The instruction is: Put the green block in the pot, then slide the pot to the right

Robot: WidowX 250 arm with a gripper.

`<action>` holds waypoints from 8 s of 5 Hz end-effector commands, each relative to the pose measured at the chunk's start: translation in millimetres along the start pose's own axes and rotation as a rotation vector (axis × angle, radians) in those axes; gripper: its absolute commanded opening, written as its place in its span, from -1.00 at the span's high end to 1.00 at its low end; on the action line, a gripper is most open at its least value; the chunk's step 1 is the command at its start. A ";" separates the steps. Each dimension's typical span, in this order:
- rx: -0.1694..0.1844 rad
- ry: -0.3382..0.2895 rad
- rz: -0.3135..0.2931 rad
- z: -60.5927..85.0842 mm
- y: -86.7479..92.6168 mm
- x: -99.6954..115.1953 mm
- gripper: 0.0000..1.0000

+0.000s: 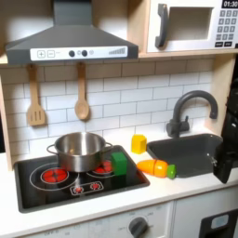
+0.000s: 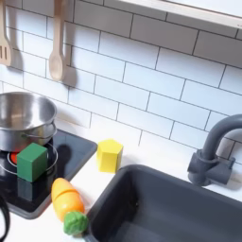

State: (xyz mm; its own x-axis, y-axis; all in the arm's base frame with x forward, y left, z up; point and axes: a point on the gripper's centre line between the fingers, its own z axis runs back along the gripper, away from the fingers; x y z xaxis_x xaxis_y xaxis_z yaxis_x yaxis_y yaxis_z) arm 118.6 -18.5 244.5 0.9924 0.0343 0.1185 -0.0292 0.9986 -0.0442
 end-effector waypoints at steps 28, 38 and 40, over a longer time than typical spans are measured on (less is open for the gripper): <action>0.107 0.105 -0.024 -133.2 103.0 231.0 -1.00; 0.100 -0.105 -0.103 -58.4 98.5 235.7 1.00; 0.133 -0.206 -0.053 -31.9 119.6 262.1 1.00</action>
State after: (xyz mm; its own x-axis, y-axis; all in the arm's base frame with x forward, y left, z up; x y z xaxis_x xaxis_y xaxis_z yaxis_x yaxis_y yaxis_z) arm 378.8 106.5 238.8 0.9463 -0.0256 0.3223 -0.0048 0.9957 0.0930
